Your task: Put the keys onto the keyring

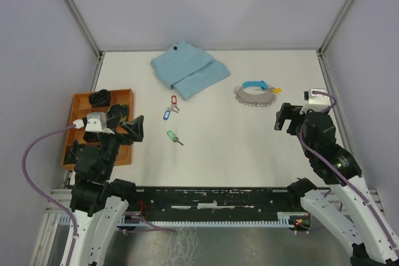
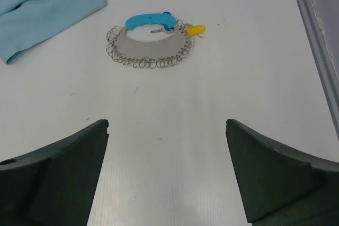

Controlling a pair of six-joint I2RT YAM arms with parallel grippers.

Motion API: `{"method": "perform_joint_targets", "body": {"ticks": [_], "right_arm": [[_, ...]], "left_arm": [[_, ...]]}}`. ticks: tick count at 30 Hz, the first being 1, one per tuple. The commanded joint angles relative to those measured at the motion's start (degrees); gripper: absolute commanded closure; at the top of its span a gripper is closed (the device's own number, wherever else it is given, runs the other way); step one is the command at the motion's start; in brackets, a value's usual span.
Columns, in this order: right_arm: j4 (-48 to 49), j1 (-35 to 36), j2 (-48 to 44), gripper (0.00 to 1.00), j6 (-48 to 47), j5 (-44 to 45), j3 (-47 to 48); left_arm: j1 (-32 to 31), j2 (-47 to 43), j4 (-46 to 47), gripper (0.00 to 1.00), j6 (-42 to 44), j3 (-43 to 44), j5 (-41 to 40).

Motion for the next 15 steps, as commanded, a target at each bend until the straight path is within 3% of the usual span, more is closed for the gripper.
{"method": "perform_joint_targets", "body": {"ticks": [1, 9, 15], "right_arm": [[1.33, -0.07, -0.12, 0.00, -0.75, 0.39, 2.35], [2.57, -0.02, 1.73, 0.00, -2.56, -3.51, 2.64], [4.82, -0.08, 9.45, 0.00, -4.12, -8.49, 4.36]], "left_arm": [[0.62, -0.70, 2.08, 0.01, 1.69, 0.46, 0.48], [0.65, -1.00, 2.10, 0.01, 1.78, 0.43, 0.24], [0.63, -1.62, 2.25, 0.01, 1.87, 0.42, 0.59]]}}
